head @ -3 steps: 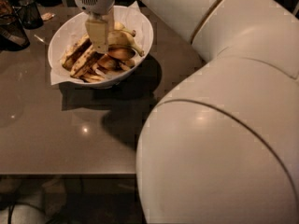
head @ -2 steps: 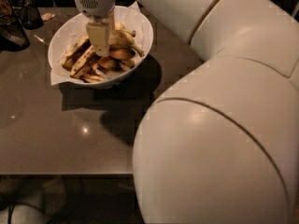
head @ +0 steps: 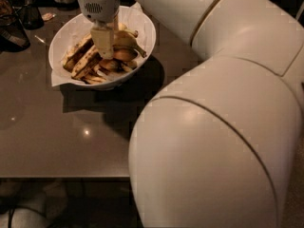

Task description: Pick banana from white bowl

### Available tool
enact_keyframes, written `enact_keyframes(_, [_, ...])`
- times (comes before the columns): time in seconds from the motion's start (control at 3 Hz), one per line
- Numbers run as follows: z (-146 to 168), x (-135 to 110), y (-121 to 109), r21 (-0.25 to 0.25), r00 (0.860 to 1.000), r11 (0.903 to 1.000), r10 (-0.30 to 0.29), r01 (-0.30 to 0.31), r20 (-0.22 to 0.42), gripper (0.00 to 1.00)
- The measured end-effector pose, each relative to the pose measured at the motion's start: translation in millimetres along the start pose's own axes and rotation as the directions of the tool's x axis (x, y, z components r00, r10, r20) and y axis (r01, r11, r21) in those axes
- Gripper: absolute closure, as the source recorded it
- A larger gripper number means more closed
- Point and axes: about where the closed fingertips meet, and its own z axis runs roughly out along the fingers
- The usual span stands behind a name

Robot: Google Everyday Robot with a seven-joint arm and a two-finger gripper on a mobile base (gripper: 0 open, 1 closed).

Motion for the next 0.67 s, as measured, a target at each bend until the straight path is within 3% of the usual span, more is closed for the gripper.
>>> enact_keyframes(0.67, [0.0,0.0,0.0,0.0,1.0,1.0,0.0,0.0,0.0,0.9])
